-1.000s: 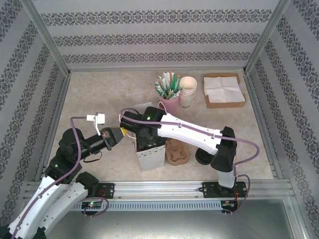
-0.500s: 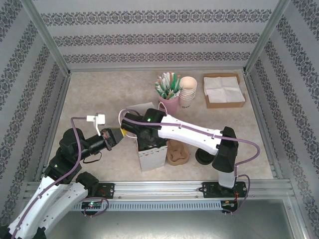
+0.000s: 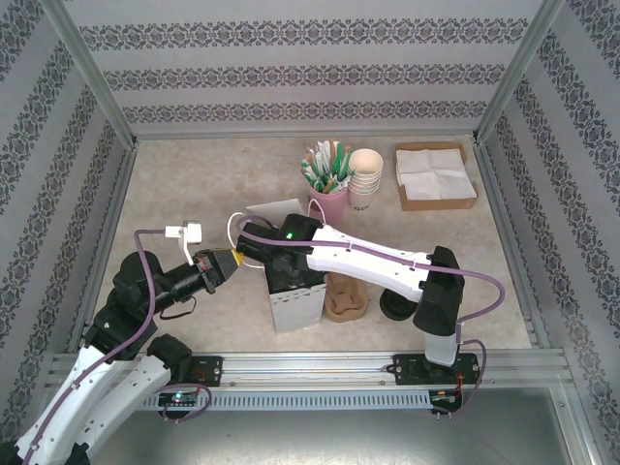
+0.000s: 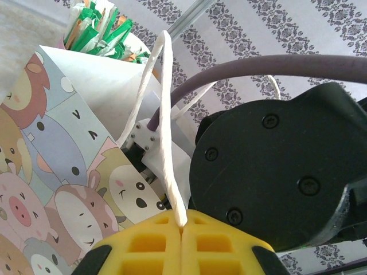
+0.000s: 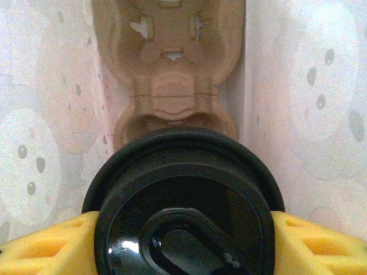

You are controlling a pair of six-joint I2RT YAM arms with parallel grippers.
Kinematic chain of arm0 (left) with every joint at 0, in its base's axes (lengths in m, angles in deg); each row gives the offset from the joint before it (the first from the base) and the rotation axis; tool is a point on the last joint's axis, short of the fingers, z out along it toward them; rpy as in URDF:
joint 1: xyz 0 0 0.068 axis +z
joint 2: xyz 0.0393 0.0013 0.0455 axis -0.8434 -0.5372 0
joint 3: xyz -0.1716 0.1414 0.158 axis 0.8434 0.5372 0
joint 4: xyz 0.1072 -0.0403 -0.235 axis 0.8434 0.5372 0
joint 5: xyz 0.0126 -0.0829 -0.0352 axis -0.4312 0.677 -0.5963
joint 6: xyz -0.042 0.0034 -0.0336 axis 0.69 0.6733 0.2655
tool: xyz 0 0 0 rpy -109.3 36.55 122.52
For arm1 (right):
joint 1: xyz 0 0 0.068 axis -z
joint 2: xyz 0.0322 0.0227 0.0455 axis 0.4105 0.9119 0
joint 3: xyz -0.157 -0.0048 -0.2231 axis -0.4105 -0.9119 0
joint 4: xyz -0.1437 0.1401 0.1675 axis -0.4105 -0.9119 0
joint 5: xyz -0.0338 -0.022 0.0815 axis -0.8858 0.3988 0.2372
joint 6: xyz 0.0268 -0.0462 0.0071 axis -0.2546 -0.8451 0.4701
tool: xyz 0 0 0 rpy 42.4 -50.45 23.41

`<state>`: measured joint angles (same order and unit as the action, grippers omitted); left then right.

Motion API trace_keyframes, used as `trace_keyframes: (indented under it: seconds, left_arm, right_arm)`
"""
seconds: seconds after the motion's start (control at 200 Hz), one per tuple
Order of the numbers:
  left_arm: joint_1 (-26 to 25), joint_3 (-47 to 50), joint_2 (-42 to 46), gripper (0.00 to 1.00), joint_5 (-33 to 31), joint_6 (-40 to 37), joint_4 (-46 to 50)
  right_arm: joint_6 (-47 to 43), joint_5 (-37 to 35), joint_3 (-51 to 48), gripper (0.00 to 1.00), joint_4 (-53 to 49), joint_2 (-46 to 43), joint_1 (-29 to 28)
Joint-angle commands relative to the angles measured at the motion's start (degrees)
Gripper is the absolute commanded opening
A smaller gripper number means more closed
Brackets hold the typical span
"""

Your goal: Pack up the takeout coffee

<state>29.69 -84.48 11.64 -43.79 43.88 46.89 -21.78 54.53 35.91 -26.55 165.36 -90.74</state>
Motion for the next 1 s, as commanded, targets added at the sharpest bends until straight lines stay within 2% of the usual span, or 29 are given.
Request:
trace_keyframes:
  seconds: [0.0, 0.994]
  left_arm:
    - [-0.8, -1.9, 0.7, 0.03, 0.5, -0.8, -1.7]
    - [-0.9, -1.0, 0.2, 0.03, 0.2, 0.0, -2.1]
  right_arm:
    - [-0.4, 0.2, -1.7, 0.59, -1.0, 0.0, 0.1]
    - [-0.3, -1.1, -8.4, 0.58, 6.7, -4.0, -0.9]
